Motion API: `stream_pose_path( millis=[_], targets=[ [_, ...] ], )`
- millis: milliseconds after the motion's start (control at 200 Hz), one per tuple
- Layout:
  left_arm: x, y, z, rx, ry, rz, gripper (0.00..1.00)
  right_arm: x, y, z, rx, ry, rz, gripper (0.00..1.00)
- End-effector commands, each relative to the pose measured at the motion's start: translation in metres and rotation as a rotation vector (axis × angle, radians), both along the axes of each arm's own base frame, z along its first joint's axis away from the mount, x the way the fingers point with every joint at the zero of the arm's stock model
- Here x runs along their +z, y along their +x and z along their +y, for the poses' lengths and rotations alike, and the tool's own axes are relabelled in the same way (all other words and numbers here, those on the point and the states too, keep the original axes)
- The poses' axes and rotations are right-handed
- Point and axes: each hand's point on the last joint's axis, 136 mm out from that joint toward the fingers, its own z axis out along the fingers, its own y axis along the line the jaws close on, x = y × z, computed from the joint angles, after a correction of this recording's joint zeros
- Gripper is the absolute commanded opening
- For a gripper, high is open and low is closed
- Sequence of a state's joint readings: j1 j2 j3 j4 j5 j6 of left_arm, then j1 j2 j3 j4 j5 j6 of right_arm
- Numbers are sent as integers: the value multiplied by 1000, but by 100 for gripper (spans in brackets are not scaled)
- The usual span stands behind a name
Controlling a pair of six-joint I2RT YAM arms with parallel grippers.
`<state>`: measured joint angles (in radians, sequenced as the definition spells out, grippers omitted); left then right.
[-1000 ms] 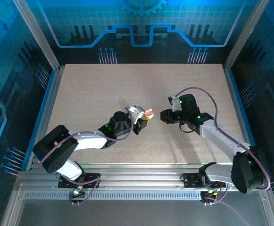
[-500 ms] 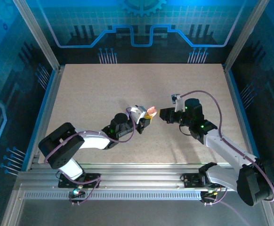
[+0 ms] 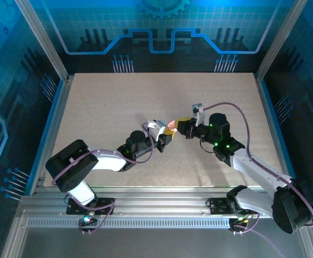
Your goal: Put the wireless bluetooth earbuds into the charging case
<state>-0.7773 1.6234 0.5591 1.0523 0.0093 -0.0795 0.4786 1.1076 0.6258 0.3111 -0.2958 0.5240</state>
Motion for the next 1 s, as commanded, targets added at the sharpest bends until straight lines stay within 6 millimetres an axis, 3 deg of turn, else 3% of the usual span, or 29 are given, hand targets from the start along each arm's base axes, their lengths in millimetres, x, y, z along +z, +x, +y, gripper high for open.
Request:
stream_pose_path(
  millis=[0, 995],
  targets=[
    [13, -2, -1, 9, -49, -29, 12, 6, 2, 6, 7, -1, -59, 22],
    [47, -1, 6, 41, -159, -82, 12, -22, 10, 12, 24, -77, -57, 23]
  ],
)
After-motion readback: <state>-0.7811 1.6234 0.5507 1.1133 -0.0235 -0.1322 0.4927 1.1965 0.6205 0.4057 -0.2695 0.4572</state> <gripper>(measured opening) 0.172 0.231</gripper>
